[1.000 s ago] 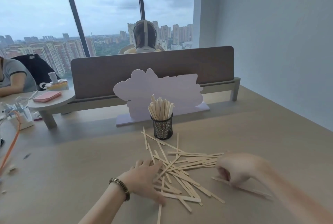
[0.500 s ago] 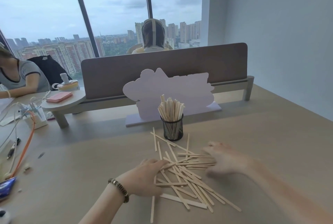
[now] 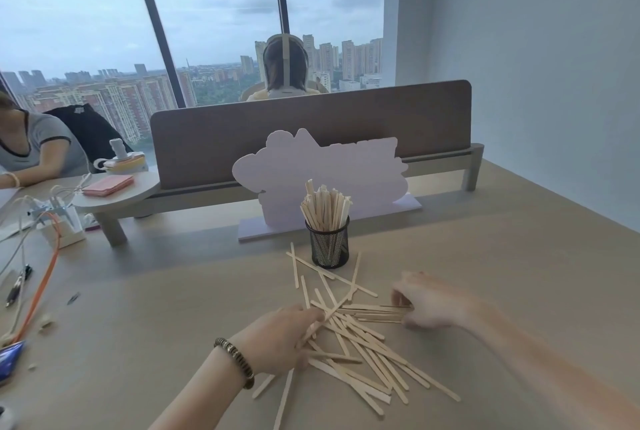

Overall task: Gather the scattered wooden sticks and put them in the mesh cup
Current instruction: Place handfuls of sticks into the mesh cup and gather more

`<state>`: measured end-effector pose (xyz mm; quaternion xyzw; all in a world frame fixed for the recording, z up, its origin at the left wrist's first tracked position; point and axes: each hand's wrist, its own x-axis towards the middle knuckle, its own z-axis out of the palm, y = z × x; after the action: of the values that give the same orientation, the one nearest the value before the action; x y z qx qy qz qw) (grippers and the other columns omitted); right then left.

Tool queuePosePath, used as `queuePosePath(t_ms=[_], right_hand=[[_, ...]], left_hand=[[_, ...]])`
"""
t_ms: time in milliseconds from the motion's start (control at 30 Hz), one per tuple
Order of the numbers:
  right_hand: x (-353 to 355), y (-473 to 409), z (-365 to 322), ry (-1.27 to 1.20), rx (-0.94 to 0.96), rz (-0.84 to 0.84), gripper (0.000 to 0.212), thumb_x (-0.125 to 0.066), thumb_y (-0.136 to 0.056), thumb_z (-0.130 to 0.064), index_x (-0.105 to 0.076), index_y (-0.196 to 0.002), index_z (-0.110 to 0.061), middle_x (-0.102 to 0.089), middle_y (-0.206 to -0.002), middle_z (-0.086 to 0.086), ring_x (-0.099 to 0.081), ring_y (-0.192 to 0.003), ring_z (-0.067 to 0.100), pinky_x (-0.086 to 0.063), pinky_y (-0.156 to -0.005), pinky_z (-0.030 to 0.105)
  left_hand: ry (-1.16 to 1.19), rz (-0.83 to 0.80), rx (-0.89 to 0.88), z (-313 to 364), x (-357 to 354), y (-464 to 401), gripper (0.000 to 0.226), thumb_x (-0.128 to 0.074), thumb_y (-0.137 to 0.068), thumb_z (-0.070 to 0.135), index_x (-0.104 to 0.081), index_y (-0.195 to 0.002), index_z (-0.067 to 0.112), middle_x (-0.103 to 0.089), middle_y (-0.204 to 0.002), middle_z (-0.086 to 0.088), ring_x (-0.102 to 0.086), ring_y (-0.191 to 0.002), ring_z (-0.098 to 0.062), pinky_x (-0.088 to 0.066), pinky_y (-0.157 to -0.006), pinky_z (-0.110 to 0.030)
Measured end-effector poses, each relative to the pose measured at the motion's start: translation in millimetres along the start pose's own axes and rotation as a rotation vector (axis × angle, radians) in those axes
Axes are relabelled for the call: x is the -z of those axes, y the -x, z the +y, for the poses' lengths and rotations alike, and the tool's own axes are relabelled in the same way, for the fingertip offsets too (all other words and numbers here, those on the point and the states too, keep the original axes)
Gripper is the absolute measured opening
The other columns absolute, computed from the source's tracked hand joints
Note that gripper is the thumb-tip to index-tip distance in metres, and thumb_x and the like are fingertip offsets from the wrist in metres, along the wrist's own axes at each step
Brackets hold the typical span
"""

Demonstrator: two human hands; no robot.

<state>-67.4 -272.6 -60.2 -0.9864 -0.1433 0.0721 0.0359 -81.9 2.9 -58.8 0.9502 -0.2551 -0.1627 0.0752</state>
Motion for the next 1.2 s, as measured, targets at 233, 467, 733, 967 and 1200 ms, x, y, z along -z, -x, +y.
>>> queuePosePath(t_ms=[233, 467, 733, 967, 1200], right_hand=[[1, 1, -3, -0.05, 0.005, -0.009, 0.033, -0.07, -0.083, -0.027, -0.06, -0.114, -0.025, -0.051, -0.097, -0.009, -0.045, -0.099, 0.016, -0.039, -0.086, 0.029], [-2, 1, -6, -0.014, 0.004, -0.001, 0.026, -0.065, -0.085, -0.021, -0.063, -0.111, -0.023, -0.058, -0.12, 0.002, -0.051, -0.116, 0.021, -0.039, -0.09, 0.028], [3, 2, -3, -0.068, 0.007, -0.045, 0.026, -0.065, -0.083, -0.022, -0.064, -0.109, -0.022, -0.058, -0.103, -0.001, -0.048, -0.1, 0.017, -0.042, -0.085, 0.029], [-1, -1, -3, -0.086, 0.015, -0.022, 0.021, -0.06, -0.076, -0.017, -0.063, -0.095, -0.026, -0.06, -0.099, -0.003, -0.05, -0.099, 0.018, -0.042, -0.083, 0.029], [-5, -3, -6, -0.06, 0.038, -0.085, 0.023, -0.06, -0.083, -0.022, -0.053, -0.104, -0.028, -0.059, -0.114, 0.001, -0.049, -0.104, 0.021, -0.04, -0.082, 0.031]], left_hand=[[0.071, 0.05, -0.027, -2, -7, 6, 0.058, -0.051, -0.088, 0.003, -0.041, -0.137, 0.032, -0.044, -0.11, 0.004, -0.051, -0.112, -0.019, -0.041, -0.095, -0.028], [0.009, 0.143, -0.049, -8, -14, 1, 0.053, -0.046, -0.085, -0.004, -0.05, -0.13, 0.023, -0.048, -0.121, 0.0, -0.055, -0.111, -0.022, -0.047, -0.095, -0.035], [0.007, 0.235, -0.277, 8, -10, -6, 0.063, -0.051, -0.08, 0.002, -0.045, -0.139, 0.025, -0.036, -0.138, 0.002, -0.037, -0.128, -0.016, -0.037, -0.109, -0.03], [-0.047, 0.058, -0.278, 14, -5, -4, 0.073, -0.056, -0.084, 0.014, -0.03, -0.149, 0.033, -0.032, -0.151, 0.007, -0.029, -0.14, -0.013, -0.022, -0.115, -0.021], [-0.175, 0.145, -0.27, 5, -7, -6, 0.046, -0.06, -0.091, 0.031, -0.048, -0.135, 0.035, -0.045, -0.122, 0.003, -0.043, -0.115, -0.015, -0.033, -0.093, -0.024]])
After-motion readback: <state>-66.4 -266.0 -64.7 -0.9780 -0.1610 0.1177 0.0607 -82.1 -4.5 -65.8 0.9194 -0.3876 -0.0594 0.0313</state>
